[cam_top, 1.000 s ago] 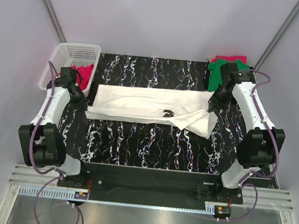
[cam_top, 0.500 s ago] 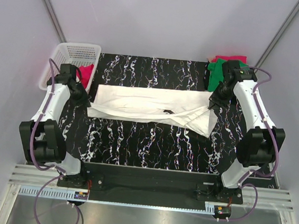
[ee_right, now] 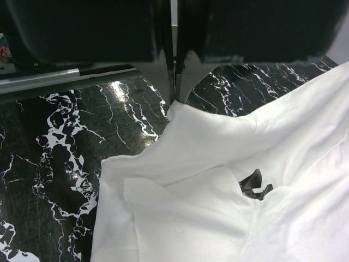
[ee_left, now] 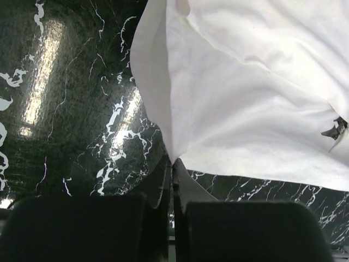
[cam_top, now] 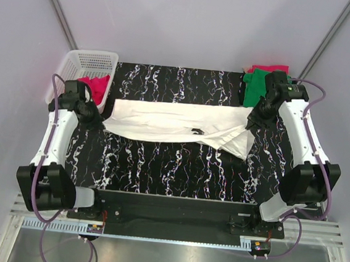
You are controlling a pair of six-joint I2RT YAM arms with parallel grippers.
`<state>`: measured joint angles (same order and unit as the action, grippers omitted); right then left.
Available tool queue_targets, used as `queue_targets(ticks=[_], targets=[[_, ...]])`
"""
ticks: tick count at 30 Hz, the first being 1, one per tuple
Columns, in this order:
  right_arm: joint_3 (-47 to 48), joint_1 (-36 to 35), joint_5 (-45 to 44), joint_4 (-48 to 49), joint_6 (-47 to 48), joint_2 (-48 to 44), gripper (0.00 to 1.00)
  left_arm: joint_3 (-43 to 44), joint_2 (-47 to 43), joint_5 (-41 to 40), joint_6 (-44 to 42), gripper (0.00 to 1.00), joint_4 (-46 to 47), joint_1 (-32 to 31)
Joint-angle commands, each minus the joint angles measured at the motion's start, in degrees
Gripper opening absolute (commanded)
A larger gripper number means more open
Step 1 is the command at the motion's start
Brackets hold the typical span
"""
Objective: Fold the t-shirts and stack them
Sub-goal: Fold the tshirt
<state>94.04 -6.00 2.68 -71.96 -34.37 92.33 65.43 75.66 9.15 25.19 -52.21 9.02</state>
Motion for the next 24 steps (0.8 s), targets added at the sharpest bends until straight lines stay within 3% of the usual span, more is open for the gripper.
queue_targets(ticks=[1, 8, 13, 24], targets=[[0.09, 0.29, 0.49, -2.57, -0.52, -4.53, 0.00, 1.81, -4.02, 2.37, -1.37, 0.00, -2.02, 0.39], [-2.28, 0.29, 0.05, -2.22, -0.61, -6.29, 0.00, 1.89, -3.94, 0.00, -1.28, 0.00, -3.25, 0.39], [-0.79, 0.29, -0.39, -1.25, 0.09, -3.22, 0.00, 5.67, 1.50, -1.58, -1.02, 0.00, -2.90, 0.39], [13.70, 0.37, -2.33, -2.04, 3.08, 11.88, 0.00, 17.79, 17.57, -5.37, -0.14, 0.00, -2.02, 0.30]])
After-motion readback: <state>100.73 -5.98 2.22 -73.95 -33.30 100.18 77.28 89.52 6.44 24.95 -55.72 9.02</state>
